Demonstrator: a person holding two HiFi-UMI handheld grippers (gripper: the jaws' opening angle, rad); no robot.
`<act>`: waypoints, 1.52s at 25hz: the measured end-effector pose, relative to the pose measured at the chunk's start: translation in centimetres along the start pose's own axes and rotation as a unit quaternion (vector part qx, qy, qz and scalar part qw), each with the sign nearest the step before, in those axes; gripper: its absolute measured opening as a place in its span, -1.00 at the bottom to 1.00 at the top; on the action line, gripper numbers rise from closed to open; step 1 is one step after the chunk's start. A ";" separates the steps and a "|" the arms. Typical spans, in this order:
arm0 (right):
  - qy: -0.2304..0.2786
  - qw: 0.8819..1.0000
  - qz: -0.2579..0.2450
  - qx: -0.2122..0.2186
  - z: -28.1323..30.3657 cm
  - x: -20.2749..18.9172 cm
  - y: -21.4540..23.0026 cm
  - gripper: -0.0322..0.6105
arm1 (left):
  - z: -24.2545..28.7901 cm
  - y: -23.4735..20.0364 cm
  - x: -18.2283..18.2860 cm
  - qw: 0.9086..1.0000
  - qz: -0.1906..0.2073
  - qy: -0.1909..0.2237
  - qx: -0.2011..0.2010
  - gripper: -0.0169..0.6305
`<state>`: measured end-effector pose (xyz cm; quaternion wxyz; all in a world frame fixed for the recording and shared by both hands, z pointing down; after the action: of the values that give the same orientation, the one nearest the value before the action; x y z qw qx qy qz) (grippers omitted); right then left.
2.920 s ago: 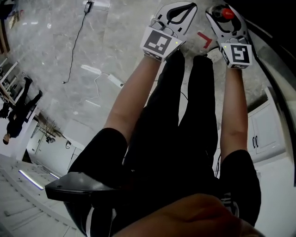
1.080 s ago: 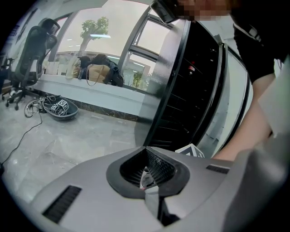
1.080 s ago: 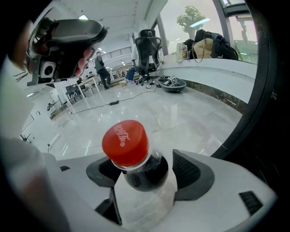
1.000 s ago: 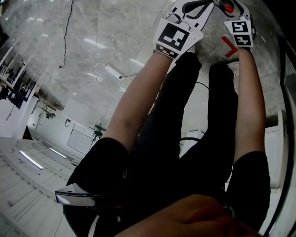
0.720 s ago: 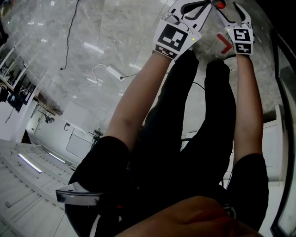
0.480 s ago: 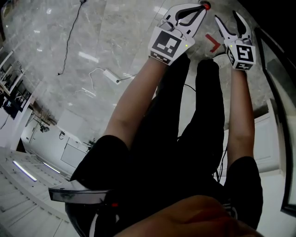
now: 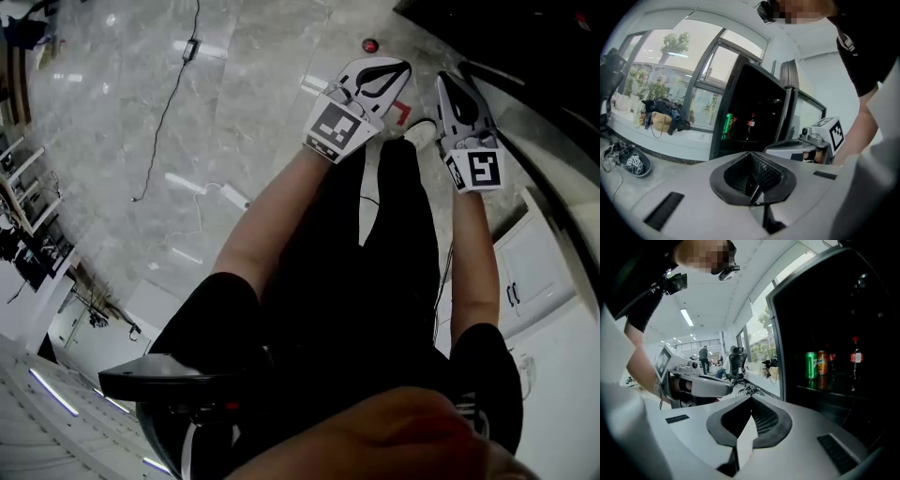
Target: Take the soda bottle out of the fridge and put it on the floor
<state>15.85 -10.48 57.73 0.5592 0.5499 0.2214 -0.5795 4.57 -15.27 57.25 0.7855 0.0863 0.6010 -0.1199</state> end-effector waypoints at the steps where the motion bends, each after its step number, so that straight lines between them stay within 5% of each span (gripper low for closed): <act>1: 0.008 1.000 0.002 -0.005 -1.8 1.5 -0.9 -0.86 | -0.4 1.0 1.8 1.000 0.007 0.002 -0.012 -0.96; 9: 0.046 0.999 0.003 -0.021 -11.4 14.1 -8.1 -0.86 | -4.9 4.7 17.7 0.996 0.048 0.046 -0.066 -0.96; 16: 0.082 0.996 0.009 -0.021 -16.0 22.9 -11.9 -0.86 | -7.8 5.9 26.9 0.991 0.068 0.070 -0.090 -0.96; 28: 0.139 0.989 -0.040 -0.007 -21.7 30.0 -16.9 -0.86 | -10.8 9.0 35.7 0.981 0.097 0.125 -0.114 -0.96; 38: 0.148 0.988 -0.048 -0.003 -22.5 31.4 -16.6 -0.86 | -10.6 10.0 37.6 0.978 0.115 0.133 -0.116 -0.96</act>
<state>17.05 1.00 17.34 0.4932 0.6169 0.3295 -0.5173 7.04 -5.96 18.10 0.7119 0.0781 0.6958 0.0539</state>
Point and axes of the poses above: the fingertips, and each gripper's own axes: z forward along the fingers, y to its right, x out of its top, the point moved 5 cm from there along -z, backward along the fingers, and after that the axes turned 14 degrees about z, right-handed, at the moved point
